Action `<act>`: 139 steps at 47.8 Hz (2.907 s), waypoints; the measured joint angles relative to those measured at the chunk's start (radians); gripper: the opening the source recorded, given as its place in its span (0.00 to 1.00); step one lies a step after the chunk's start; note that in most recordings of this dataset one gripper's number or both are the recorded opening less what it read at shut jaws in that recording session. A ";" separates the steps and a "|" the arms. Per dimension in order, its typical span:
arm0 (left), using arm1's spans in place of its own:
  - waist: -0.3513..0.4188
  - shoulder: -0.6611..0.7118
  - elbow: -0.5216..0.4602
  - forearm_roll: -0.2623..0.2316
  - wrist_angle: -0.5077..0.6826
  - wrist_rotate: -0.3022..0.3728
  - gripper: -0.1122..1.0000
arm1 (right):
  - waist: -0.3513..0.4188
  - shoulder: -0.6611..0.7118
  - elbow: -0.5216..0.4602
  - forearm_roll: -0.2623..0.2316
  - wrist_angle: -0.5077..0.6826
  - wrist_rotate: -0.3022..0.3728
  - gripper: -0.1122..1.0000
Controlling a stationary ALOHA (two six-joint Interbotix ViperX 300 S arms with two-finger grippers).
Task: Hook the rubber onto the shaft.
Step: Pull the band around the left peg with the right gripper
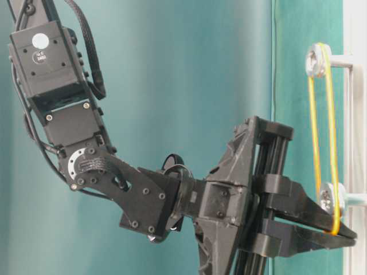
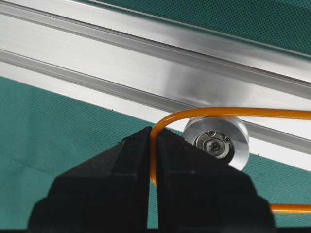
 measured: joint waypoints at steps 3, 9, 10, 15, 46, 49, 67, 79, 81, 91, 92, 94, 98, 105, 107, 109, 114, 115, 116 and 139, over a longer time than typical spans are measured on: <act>0.000 0.000 -0.002 0.000 0.000 0.000 0.10 | 0.002 0.000 0.000 0.000 0.000 0.000 0.14; 0.000 0.000 -0.002 0.000 0.000 0.000 0.10 | 0.003 0.000 0.000 0.002 0.002 -0.002 0.15; 0.000 -0.002 0.000 0.000 0.000 0.000 0.10 | 0.003 0.000 0.000 0.000 0.002 -0.002 0.14; 0.000 0.000 -0.002 -0.002 0.002 0.000 0.10 | 0.006 0.000 0.000 0.002 0.002 -0.002 0.14; 0.000 0.000 -0.002 0.000 0.003 0.000 0.10 | 0.012 0.000 0.000 0.000 0.000 -0.003 0.14; 0.000 0.000 0.000 0.000 0.003 0.000 0.10 | 0.014 0.000 0.000 0.000 0.002 -0.005 0.14; 0.000 -0.003 -0.002 0.000 0.003 0.000 0.10 | 0.031 0.000 0.003 0.000 0.028 -0.005 0.14; 0.000 -0.005 0.000 -0.002 0.003 0.000 0.10 | 0.034 0.000 0.003 0.000 0.029 -0.006 0.15; 0.000 -0.005 0.000 -0.002 0.003 0.000 0.10 | 0.034 0.000 0.005 0.000 0.029 -0.005 0.14; 0.000 -0.006 -0.002 0.000 0.003 0.000 0.10 | 0.040 -0.008 0.029 0.000 0.029 -0.003 0.14; 0.000 -0.005 -0.002 0.000 0.003 0.000 0.10 | 0.041 -0.009 0.035 0.000 0.029 -0.003 0.14; 0.000 -0.005 -0.002 0.000 0.005 0.000 0.10 | 0.044 -0.011 0.046 0.002 0.031 -0.002 0.14; 0.000 -0.008 -0.002 -0.002 0.009 0.000 0.10 | 0.049 -0.014 0.067 0.000 0.029 -0.002 0.14; 0.000 -0.009 -0.002 0.000 0.012 0.000 0.10 | 0.046 -0.032 0.094 0.000 0.028 -0.006 0.14; 0.000 -0.009 -0.002 0.000 0.012 0.000 0.10 | 0.049 -0.037 0.100 0.000 0.026 -0.008 0.14; 0.000 -0.009 0.000 0.000 0.014 0.000 0.10 | 0.049 -0.040 0.106 0.000 0.026 -0.008 0.14; 0.000 -0.009 0.000 0.000 0.014 0.000 0.10 | 0.049 -0.046 0.115 0.000 0.026 -0.009 0.14; 0.000 -0.009 0.000 0.000 0.012 0.000 0.10 | 0.049 -0.048 0.118 0.000 0.026 -0.009 0.14; 0.000 -0.009 0.000 -0.002 0.014 0.000 0.10 | 0.049 -0.048 0.118 0.000 0.026 -0.011 0.14; 0.000 -0.009 -0.002 0.000 0.020 -0.002 0.10 | 0.051 -0.067 0.141 -0.006 0.026 -0.044 0.14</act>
